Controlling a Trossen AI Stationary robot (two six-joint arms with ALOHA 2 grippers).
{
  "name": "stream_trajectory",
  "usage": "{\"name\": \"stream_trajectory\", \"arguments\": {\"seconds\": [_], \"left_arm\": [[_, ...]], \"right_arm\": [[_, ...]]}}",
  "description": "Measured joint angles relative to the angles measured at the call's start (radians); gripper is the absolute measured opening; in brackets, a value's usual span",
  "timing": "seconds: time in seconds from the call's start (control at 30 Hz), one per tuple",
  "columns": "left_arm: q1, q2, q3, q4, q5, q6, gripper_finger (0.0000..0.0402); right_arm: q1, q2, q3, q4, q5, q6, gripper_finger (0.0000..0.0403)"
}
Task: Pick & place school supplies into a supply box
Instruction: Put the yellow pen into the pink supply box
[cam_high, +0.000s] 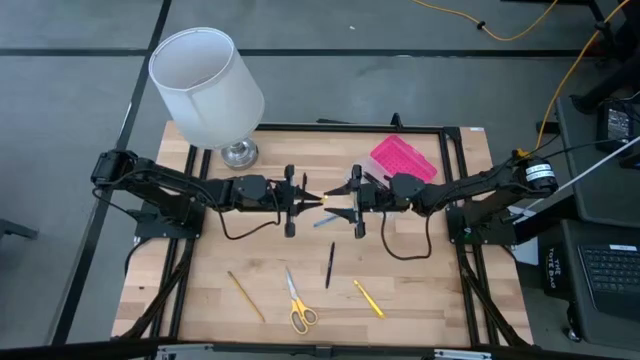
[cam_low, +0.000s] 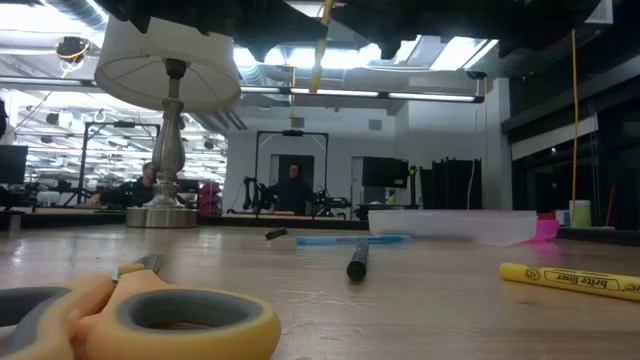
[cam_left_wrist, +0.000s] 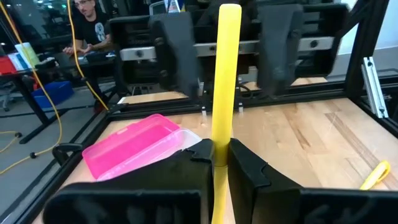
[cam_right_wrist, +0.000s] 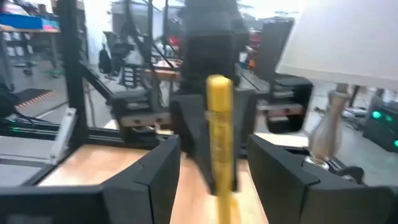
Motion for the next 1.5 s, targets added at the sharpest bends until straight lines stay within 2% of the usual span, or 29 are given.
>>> {"name": "stream_trajectory", "arguments": {"seconds": [0.27,0.5,0.63,1.03,1.33,1.5], "left_arm": [[0.007,0.000,0.000,-0.008,-0.001,0.019,0.0013],[0.007,0.000,0.000,-0.007,-0.008,0.044,0.0013],[0.019,0.000,0.000,-0.007,-0.012,0.044,0.0013],[0.055,-0.001,0.000,-0.010,0.038,0.010,0.0013],[0.048,-0.003,0.000,-0.010,0.041,-0.021,0.0014],[0.027,-0.002,0.000,-0.008,0.034,-0.030,0.0036]], "right_arm": [[-0.031,0.071,0.038,-0.010,0.000,0.000,0.0190],[-0.036,0.077,0.042,-0.008,0.000,-0.001,0.0189],[-0.036,0.077,0.042,-0.006,0.000,-0.005,0.0165],[-0.037,0.077,0.042,0.007,-0.011,-0.034,0.0047],[-0.036,0.077,0.040,0.030,-0.026,-0.026,0.0042],[-0.035,0.077,0.040,0.034,-0.036,-0.022,0.0042]]}}
